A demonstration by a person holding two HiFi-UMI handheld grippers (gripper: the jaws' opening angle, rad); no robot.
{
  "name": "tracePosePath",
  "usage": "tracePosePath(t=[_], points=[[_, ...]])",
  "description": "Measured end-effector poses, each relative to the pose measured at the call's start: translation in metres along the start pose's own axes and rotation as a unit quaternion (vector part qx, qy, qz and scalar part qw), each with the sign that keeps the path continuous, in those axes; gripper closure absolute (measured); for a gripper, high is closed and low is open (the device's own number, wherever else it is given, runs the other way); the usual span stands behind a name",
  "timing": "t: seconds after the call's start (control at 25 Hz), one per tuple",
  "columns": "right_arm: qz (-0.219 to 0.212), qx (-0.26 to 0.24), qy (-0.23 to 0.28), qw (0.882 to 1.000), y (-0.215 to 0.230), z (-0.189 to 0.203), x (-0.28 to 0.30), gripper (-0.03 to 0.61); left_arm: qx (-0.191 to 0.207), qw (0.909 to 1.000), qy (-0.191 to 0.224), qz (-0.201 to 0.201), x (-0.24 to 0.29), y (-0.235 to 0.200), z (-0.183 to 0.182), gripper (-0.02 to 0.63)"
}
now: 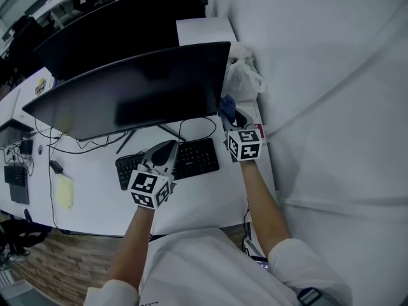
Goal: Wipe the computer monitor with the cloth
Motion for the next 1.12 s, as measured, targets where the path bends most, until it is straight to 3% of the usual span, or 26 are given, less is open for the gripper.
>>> tracePosePath(t=[0.48,1.12], points=[[0.008,-0.042,0.074,0.996,-0.004,-0.074,-0.031,0.445,-0.001,0.9993,0.038,0.003,-0.009,0.002,-0.047,0.603],[0.027,-0.052,0.163,0.985,-0.015,-0.164,-0.081,0.445,0.016,0.9964,0.084,0.001,-0.035,0.008,-0.111,0.603]])
Point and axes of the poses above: the fingertips, and each gripper's own axes: x forward along the fingers, y to its right, z out of its underside, the point moved 5 cm from there along -x, backward along the fingers, and after that the axes turned 11 degrees about -y, right-handed, at the moved point
